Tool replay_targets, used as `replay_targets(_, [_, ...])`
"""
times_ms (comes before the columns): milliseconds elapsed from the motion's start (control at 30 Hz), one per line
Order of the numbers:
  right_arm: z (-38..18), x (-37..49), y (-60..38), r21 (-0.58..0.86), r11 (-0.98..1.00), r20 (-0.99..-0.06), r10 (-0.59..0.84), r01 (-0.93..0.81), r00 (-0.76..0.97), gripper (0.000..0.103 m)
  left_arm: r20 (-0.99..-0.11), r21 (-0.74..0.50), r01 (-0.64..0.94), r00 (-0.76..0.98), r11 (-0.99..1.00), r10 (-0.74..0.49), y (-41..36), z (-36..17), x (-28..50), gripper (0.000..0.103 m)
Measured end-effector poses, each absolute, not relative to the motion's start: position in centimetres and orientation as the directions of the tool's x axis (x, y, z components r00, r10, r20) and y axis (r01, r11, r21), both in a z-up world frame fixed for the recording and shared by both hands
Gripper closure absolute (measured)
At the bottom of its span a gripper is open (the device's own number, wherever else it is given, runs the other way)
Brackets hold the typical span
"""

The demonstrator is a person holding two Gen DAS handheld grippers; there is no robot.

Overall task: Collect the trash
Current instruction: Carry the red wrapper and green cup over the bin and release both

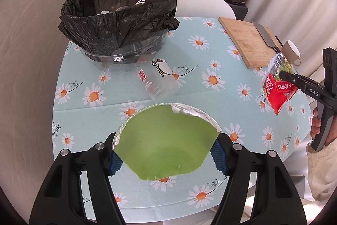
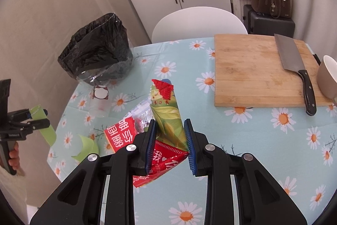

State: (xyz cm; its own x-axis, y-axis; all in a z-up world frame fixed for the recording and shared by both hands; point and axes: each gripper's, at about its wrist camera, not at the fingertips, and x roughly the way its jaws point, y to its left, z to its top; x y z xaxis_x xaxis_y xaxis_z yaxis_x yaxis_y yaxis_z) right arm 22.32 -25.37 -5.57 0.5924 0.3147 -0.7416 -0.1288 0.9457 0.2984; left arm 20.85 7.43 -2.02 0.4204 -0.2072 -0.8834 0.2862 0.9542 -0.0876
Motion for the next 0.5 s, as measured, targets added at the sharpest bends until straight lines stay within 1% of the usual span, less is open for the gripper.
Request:
replay_targets(67, [-5.0, 22.3, -25.4, 0.317, 0.941, -0.731, 0.323, -0.12, 0.601, 0.078, -0.885, -0.082, 0.296, 0.418, 0.952, -0.207, 8.0, -1.6, 21.3, 0.035])
replay_targets(167, [-3.9, 22.5, -24.9, 0.314, 0.945, -0.716, 0.3, -0.093, 0.63, 0.078, -0.879, -0.059, 0.327, 0.43, 0.943, -0.205, 8.9, -1.0, 22.2, 0.035])
replay_targets(233, [-3.1, 22.5, -24.1, 0.317, 0.945, -0.703, 0.289, -0.078, 0.65, 0.078, -0.878, -0.07, 0.346, 0.424, 0.936, -0.222, 9.8, -0.7, 23.2, 0.035])
replay_targets(300, [-2.5, 22.6, -23.0, 0.307, 0.95, -0.697, 0.268, -0.062, 0.665, 0.078, -0.877, -0.077, 0.38, 0.414, 0.922, -0.244, 10.5, -0.5, 24.4, 0.035])
replay_targets(433, [-1.4, 22.9, -20.6, 0.291, 0.957, -0.697, 0.222, -0.014, 0.682, 0.078, -0.882, -0.033, 0.461, 0.404, 0.887, -0.242, 11.4, 0.6, 26.5, 0.035])
replay_targets(500, [-0.9, 23.0, -19.2, 0.285, 0.958, -0.693, 0.201, 0.008, 0.692, 0.078, -0.873, -0.027, 0.5, 0.41, 0.866, -0.264, 11.9, 1.4, 27.3, 0.035])
